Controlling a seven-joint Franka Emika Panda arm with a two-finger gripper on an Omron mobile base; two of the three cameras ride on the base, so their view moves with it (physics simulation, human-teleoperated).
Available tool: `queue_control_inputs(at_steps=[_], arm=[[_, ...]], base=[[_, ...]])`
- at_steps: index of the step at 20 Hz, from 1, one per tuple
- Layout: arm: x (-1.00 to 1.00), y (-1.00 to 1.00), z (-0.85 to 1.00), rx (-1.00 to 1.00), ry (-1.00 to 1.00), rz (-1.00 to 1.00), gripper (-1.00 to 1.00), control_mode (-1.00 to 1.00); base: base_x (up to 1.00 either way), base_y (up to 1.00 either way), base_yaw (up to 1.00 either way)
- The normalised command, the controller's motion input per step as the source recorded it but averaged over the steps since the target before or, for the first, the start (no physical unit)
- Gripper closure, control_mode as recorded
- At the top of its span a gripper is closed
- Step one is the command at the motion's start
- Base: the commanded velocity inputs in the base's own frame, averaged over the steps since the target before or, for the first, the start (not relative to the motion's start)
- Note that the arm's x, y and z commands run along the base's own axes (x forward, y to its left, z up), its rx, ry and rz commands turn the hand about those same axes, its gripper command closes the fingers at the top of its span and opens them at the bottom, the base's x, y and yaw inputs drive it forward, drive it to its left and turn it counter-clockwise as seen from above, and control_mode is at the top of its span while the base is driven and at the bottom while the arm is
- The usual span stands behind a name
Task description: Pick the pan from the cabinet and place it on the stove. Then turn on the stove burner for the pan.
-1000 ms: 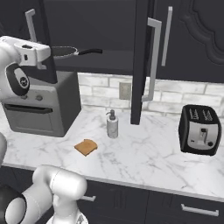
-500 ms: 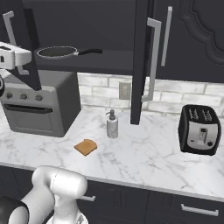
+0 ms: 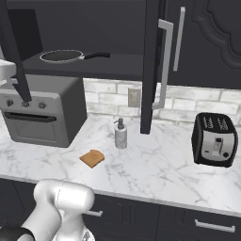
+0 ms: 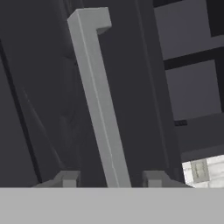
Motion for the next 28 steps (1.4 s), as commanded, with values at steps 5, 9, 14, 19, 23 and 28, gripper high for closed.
queue_control_inputs(at_steps=[5,9,14,19,23,28], arm=[[-0.88,-0.19,0.0,0.17,-0.04,0.0,-1.0,-1.0],[-0.98,-0.85,0.0,0.35,-0.02,0.01,-1.0,-1.0],[-0.69,-1.0,0.0,0.47,0.01,0.05,-1.0,-1.0],[-0.25,-0.92,-0.09,0.49,0.1,0.11,-1.0,-1.0],[0.26,-0.4,-0.33,0.45,0.25,0.24,-1.0,-1.0],[0.33,-0.09,-0.33,0.25,0.13,0.17,-1.0,-1.0]], base=[[0.0,0.0,0.0],[0.0,0.0,0.0],[0.0,0.0,0.0],[0.0,0.0,0.0],[0.0,0.0,0.0],[0.0,0.0,0.0]])
